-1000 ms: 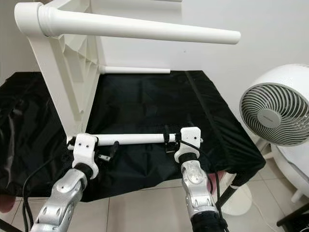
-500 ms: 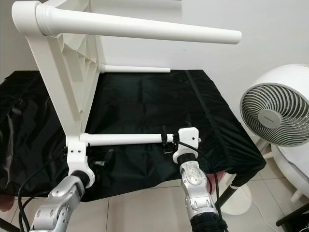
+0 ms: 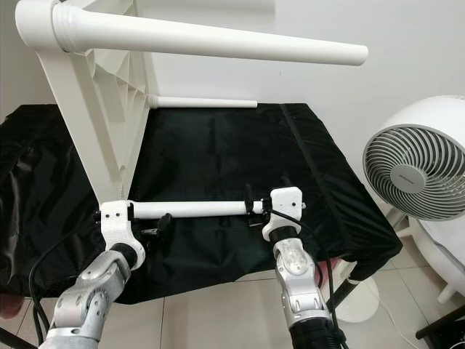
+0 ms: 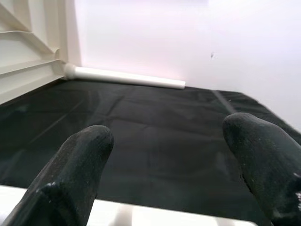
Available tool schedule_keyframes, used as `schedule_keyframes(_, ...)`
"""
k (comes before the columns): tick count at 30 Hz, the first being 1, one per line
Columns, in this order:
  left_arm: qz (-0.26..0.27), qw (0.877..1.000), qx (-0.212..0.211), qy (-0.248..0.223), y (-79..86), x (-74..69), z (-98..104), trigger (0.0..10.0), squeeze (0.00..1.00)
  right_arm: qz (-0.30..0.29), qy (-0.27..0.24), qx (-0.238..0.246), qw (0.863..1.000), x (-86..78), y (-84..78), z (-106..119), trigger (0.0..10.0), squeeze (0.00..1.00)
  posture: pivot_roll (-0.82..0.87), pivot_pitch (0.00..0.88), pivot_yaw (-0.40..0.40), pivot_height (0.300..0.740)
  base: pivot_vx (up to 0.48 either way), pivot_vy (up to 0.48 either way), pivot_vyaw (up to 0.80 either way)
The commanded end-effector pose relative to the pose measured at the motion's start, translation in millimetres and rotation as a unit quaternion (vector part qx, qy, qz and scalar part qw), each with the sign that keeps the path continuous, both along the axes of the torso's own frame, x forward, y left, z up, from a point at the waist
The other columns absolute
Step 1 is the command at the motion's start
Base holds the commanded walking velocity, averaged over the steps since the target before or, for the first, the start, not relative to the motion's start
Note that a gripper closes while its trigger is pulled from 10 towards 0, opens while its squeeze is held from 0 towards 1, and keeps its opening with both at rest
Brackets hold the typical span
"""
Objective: Building children table
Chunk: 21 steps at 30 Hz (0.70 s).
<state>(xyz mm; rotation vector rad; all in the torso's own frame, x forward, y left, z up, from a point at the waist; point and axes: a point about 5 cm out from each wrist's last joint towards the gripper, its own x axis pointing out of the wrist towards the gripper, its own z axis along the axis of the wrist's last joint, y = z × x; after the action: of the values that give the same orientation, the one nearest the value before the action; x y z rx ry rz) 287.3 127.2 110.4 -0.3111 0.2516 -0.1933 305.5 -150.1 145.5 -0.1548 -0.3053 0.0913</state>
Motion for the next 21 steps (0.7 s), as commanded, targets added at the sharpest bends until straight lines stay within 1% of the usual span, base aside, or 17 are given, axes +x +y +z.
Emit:
schedule_keyframes(1,0.003,1.0,-0.006,0.024,1.5,-5.6,-7,10.0,0.0,-0.009,0.003,-0.002,1.0,-1.5,-3.3,-1,10.0,0.0,0.05,0.019,0.02,0.74,0.0,0.0,0.0)
schedule_keyframes(3,0.005,0.999,-0.008,0.032,2.5,-9.6,-8,10.0,0.0,-0.009,0.001,-0.003,1.0,-1.5,-3.9,1,10.0,0.0,0.05,0.022,0.019,0.74,0.0,0.0,0.0)
schedule_keyframes(6,0.015,0.998,-0.031,0.042,1.6,-6.9,-7,10.0,0.0,-0.006,-0.003,-0.005,1.0,0.1,-3.2,4,10.0,0.0,0.06,0.027,0.013,0.74,0.0,0.0,0.0)
schedule_keyframes(7,0.015,0.998,-0.031,0.042,1.6,-6.9,-7,10.0,0.0,-0.006,-0.003,-0.005,1.0,0.1,-3.2,4,10.0,0.0,0.06,0.027,0.013,0.74,0.0,0.0,0.0)
schedule_keyframes(11,0.029,0.996,-0.071,0.035,1.8,5.3,6,10.0,0.0,0.004,-0.016,-0.017,1.0,1.8,-0.2,12,10.0,0.0,0.06,0.033,0.015,0.74,0.0,0.0,0.0)
schedule_keyframes(12,0.029,0.996,-0.071,0.035,1.8,5.3,6,10.0,0.0,0.004,-0.016,-0.017,1.0,1.8,-0.2,12,10.0,0.0,0.06,0.033,0.015,0.74,0.0,0.0,0.0)
schedule_keyframes(14,0.038,0.995,-0.091,0.032,2.6,12.3,13,10.0,0.0,0.014,-0.029,-0.031,0.999,2.4,1.2,18,10.0,0.0,0.06,0.037,0.018,0.74,0.0,0.0,0.0)
schedule_keyframes(15,0.038,0.995,-0.091,0.032,2.6,12.3,13,10.0,0.0,0.014,-0.029,-0.031,0.999,2.4,1.2,18,10.0,0.0,0.06,0.037,0.018,0.74,0.0,0.0,0.0)
schedule_keyframes(17,0.047,0.992,-0.116,0.024,3.8,20.0,21,10.0,0.0,0.028,-0.053,-0.058,0.997,2.1,1.8,30,10.0,0.0,0.05,0.043,0.025,0.74,0.0,0.0,0.0)
schedule_keyframes(18,0.047,0.992,-0.116,0.024,3.8,20.0,21,10.0,0.0,0.028,-0.053,-0.058,0.997,2.1,1.8,30,10.0,0.0,0.05,0.043,0.025,0.74,0.0,0.0,0.0)
schedule_keyframes(19,0.047,0.991,-0.12,0.022,4.2,22.9,25,10.0,0.0,0.03,-0.068,-0.072,0.995,1.4,0.0,38,10.0,0.0,0.05,0.045,0.027,0.74,0.0,0.0,0.0)
schedule_keyframes(21,0.047,0.991,-0.121,0.021,4.6,25.4,28,10.0,0.0,0.03,-0.085,-0.086,0.992,0.2,-2.5,48,10.0,0.0,0.04,0.048,0.029,0.74,0.0,0.0,0.0)
